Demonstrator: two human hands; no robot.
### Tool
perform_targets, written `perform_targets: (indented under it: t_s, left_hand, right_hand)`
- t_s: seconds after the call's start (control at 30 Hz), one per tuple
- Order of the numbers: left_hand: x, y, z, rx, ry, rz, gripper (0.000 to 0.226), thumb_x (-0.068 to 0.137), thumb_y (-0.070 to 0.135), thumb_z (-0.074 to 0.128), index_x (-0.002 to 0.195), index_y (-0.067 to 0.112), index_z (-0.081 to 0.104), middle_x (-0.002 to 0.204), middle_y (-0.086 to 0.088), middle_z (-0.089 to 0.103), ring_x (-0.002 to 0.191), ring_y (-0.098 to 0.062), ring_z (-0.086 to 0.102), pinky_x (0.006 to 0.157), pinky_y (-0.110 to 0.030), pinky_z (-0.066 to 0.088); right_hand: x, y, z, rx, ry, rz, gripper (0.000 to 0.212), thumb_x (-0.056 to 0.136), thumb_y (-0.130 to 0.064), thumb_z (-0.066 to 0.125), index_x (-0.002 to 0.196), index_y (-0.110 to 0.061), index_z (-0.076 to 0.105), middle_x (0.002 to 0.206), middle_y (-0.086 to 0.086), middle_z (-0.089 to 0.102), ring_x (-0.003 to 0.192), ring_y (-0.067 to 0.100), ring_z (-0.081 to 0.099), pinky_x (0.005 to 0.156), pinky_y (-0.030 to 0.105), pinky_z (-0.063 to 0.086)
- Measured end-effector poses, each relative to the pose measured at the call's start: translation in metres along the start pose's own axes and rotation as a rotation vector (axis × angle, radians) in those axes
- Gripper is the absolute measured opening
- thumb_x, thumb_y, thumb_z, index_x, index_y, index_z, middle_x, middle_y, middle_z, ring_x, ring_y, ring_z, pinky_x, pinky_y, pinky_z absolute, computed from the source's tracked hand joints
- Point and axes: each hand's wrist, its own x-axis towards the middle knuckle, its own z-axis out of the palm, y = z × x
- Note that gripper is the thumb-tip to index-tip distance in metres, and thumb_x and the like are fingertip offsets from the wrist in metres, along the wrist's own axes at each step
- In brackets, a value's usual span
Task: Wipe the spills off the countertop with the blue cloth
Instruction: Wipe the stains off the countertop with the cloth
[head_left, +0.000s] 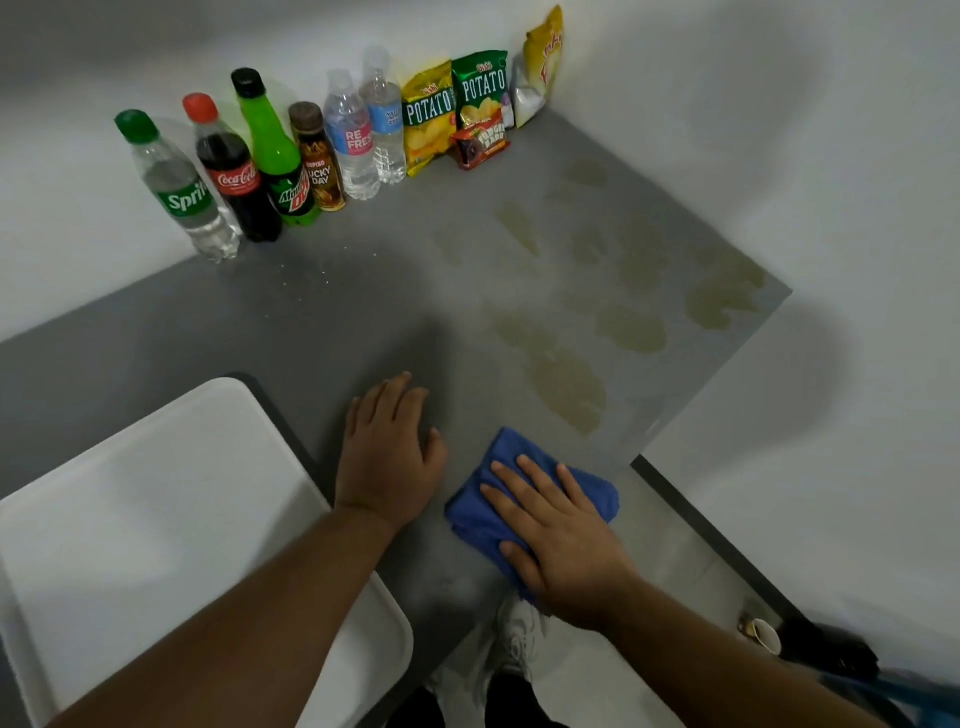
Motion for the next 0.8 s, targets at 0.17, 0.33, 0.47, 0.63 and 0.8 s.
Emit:
perform_targets:
  t_s: [0.17, 0.33, 0.47, 0.63, 0.8]
  left_hand:
    - [-0.006, 0.0, 0.007, 0.002, -0.008, -0.005, 0.052, 0.088, 0.03, 0.053, 0.135, 0.008, 0.06, 0.152, -0.014, 0.051, 0.138, -0.038, 0.047, 0.118, -0.059, 0.034]
    - [-0.004, 0.005, 0.018, 0.044, -0.003, 0.013, 0.052, 0.088, 0.031, 0.053, 0.135, 0.01, 0.06, 0.153, -0.013, 0.051, 0.141, -0.035, 0.047, 0.121, -0.059, 0.029]
    - [0.002, 0.004, 0.023, 0.064, 0.004, 0.028, 0.052, 0.088, 0.032, 0.054, 0.134, 0.011, 0.06, 0.153, -0.012, 0.051, 0.14, -0.035, 0.047, 0.121, -0.059, 0.029]
    - [0.008, 0.002, 0.027, 0.094, 0.029, 0.047, 0.054, 0.087, 0.036, 0.051, 0.133, 0.011, 0.061, 0.151, -0.013, 0.052, 0.137, -0.037, 0.048, 0.12, -0.06, 0.031]
    - [0.024, 0.005, 0.026, 0.112, 0.042, 0.068, 0.057, 0.083, 0.037, 0.055, 0.132, 0.01, 0.061, 0.151, -0.015, 0.052, 0.135, -0.039, 0.049, 0.117, -0.061, 0.034]
  right_hand:
    - [0.004, 0.025, -0.01, 0.015, 0.011, 0.12, 0.061, 0.107, -0.056, 0.018, 0.163, -0.039, 0.001, 0.171, -0.014, -0.006, 0.157, 0.013, -0.016, 0.127, 0.054, 0.0]
    - [0.037, -0.002, -0.011, 0.003, 0.022, 0.208, 0.065, 0.105, -0.056, 0.019, 0.164, -0.032, 0.004, 0.173, -0.007, -0.004, 0.157, 0.023, -0.018, 0.126, 0.057, -0.006]
    - [0.003, 0.012, -0.003, 0.016, 0.028, 0.083, 0.06, 0.109, -0.053, 0.02, 0.164, -0.034, 0.005, 0.173, -0.01, 0.0, 0.158, 0.017, -0.011, 0.126, 0.051, -0.004]
    - [-0.008, 0.051, -0.011, 0.067, 0.047, 0.234, 0.059, 0.108, -0.056, 0.012, 0.163, -0.039, 0.002, 0.171, -0.016, -0.008, 0.157, 0.011, -0.015, 0.126, 0.049, -0.001]
    - [0.032, 0.037, -0.021, 0.075, 0.052, 0.313, 0.064, 0.104, -0.055, 0.013, 0.164, -0.033, 0.005, 0.171, -0.011, -0.004, 0.157, 0.019, -0.016, 0.127, 0.053, -0.006]
